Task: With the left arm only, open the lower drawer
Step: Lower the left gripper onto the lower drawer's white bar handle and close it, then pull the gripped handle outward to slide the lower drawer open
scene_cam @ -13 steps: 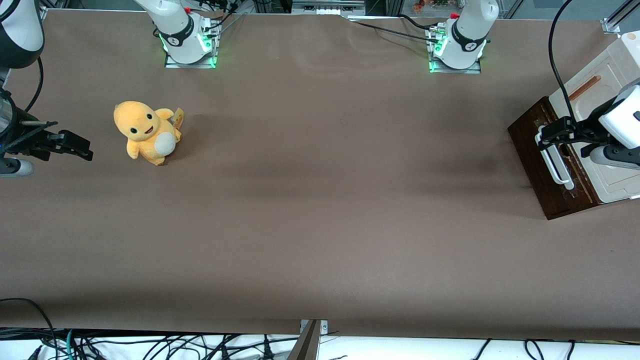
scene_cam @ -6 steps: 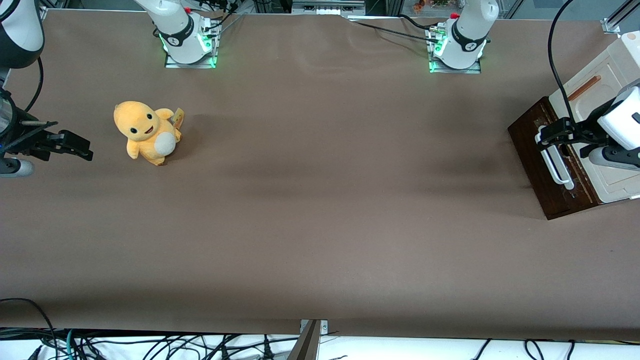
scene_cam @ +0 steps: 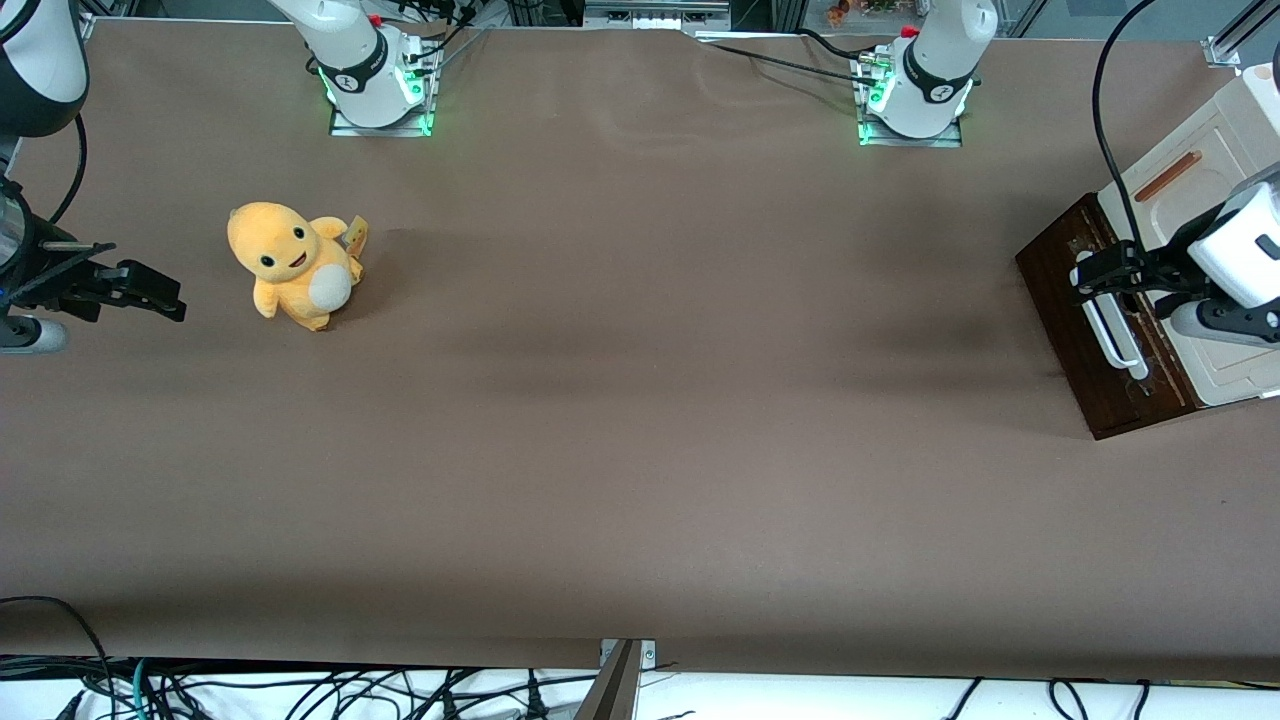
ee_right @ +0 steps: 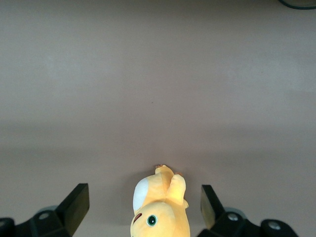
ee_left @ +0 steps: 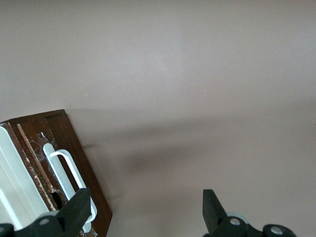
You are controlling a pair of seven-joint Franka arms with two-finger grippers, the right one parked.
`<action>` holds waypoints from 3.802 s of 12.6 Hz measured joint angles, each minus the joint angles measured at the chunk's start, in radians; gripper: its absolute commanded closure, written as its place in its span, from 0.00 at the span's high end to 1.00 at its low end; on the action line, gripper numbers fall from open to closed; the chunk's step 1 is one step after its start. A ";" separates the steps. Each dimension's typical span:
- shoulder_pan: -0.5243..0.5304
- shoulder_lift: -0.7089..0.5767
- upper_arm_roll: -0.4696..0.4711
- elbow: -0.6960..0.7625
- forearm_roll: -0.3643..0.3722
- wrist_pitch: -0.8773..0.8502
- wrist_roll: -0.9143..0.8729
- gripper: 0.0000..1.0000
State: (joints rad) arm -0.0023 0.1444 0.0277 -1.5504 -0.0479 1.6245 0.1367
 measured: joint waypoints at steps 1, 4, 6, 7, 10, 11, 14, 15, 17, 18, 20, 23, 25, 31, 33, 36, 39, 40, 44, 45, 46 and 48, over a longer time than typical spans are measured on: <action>0.001 0.019 0.001 -0.001 0.000 -0.001 -0.015 1.00; -0.003 0.114 -0.001 -0.013 0.070 -0.004 -0.115 1.00; -0.042 0.196 -0.010 -0.023 0.235 -0.013 -0.258 1.00; -0.072 0.239 -0.014 -0.024 0.314 -0.030 -0.341 1.00; -0.147 0.347 -0.018 -0.028 0.528 -0.137 -0.579 1.00; -0.163 0.381 -0.018 -0.030 0.580 -0.166 -0.663 1.00; -0.180 0.478 -0.018 -0.064 0.738 -0.231 -0.809 1.00; -0.180 0.505 -0.017 -0.083 0.782 -0.238 -0.846 1.00; -0.180 0.555 -0.015 -0.106 0.863 -0.268 -0.889 1.00; -0.180 0.575 -0.016 -0.109 0.895 -0.282 -0.897 1.00; -0.181 0.602 -0.015 -0.114 0.946 -0.306 -0.900 0.82; -0.180 0.614 -0.014 -0.122 0.991 -0.323 -0.899 0.26; -0.180 0.614 -0.012 -0.122 0.994 -0.327 -0.898 0.12; -0.180 0.617 -0.014 -0.125 1.002 -0.324 -0.896 0.01; -0.180 0.617 -0.014 -0.125 1.002 -0.324 -0.896 0.00; -0.190 0.617 -0.014 -0.125 1.002 -0.325 -0.896 0.00; -0.208 0.618 -0.016 -0.122 1.001 -0.325 -0.896 0.00; -0.215 0.618 -0.016 -0.121 0.999 -0.325 -0.896 0.00; -0.261 0.618 -0.019 -0.098 0.967 -0.325 -0.895 0.00; -0.271 0.618 -0.019 -0.096 0.961 -0.325 -0.895 0.00; -0.280 0.618 -0.019 -0.092 0.953 -0.325 -0.895 0.00; -0.288 0.618 -0.019 -0.087 0.944 -0.326 -0.895 0.00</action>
State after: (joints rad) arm -0.2901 0.7620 0.0090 -1.6378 0.8960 1.2987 -0.7581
